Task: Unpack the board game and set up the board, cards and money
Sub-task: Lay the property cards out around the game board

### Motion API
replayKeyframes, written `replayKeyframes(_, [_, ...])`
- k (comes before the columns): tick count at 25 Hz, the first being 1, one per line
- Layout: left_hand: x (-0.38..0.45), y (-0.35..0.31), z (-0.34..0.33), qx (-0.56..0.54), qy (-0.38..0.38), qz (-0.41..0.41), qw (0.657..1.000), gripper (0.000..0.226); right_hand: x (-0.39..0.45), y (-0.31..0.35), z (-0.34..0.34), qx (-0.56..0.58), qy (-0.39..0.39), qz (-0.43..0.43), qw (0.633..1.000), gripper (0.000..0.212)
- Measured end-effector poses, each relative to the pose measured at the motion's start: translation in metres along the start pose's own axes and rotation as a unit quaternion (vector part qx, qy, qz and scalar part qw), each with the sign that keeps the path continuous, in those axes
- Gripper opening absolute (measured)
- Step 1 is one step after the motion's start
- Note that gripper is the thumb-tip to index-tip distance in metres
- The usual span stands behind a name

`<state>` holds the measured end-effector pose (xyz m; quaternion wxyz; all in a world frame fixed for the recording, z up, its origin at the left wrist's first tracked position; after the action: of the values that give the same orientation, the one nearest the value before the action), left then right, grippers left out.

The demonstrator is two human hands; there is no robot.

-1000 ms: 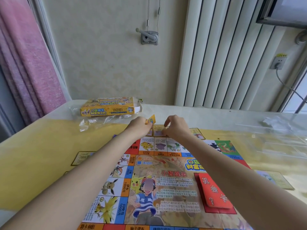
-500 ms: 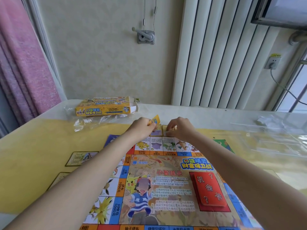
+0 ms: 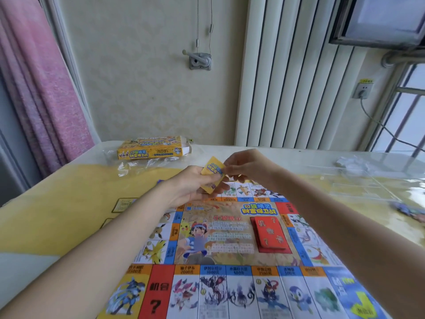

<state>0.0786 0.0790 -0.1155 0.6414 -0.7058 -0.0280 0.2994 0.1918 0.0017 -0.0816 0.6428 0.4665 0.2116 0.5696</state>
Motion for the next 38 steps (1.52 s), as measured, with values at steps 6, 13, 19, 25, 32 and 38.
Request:
replayKeyframes(6, [-0.049,0.01,-0.019,-0.156,0.087,0.023,0.984,0.019,-0.05,0.024,0.0,0.022,-0.038,0.022,0.999,0.009])
replayKeyframes(13, [-0.075,-0.005,-0.029,-0.03,-0.085,-0.077,0.993,0.03,-0.081,0.036,-0.004,0.217,-0.047,-0.043,0.974,0.01])
replayKeyframes(19, [-0.09,-0.007,-0.031,0.011,-0.097,-0.072,0.993,0.027,-0.087,0.05,0.011,0.135,-0.126,-0.035,0.982,0.02])
replayKeyframes(25, [-0.104,-0.006,-0.013,0.143,-0.186,-0.092,0.968,0.021,-0.092,0.062,-0.012,0.053,-0.003,-0.023,0.998,0.031])
replayKeyframes(32, [-0.12,0.02,-0.01,0.275,-0.092,-0.036,0.956,0.021,-0.111,0.051,-0.053,-0.06,0.151,-0.086,0.983,0.035])
replayKeyframes(38, [-0.132,0.032,-0.005,0.374,-0.051,-0.002,0.926,0.021,-0.133,0.041,-0.07,0.012,0.206,-0.077,0.975,0.02])
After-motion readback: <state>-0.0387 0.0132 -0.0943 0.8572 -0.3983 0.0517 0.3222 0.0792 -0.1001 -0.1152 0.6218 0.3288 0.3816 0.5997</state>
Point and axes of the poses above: each hand's wrist, its own x-axis towards the middle knuckle, its own z-axis out of the back of the hand, y = z × x, the point moved 5 cm from there along x, towards the middle knuckle, and after that the axes turned 13 degrees about z, right-handed, at the moved point
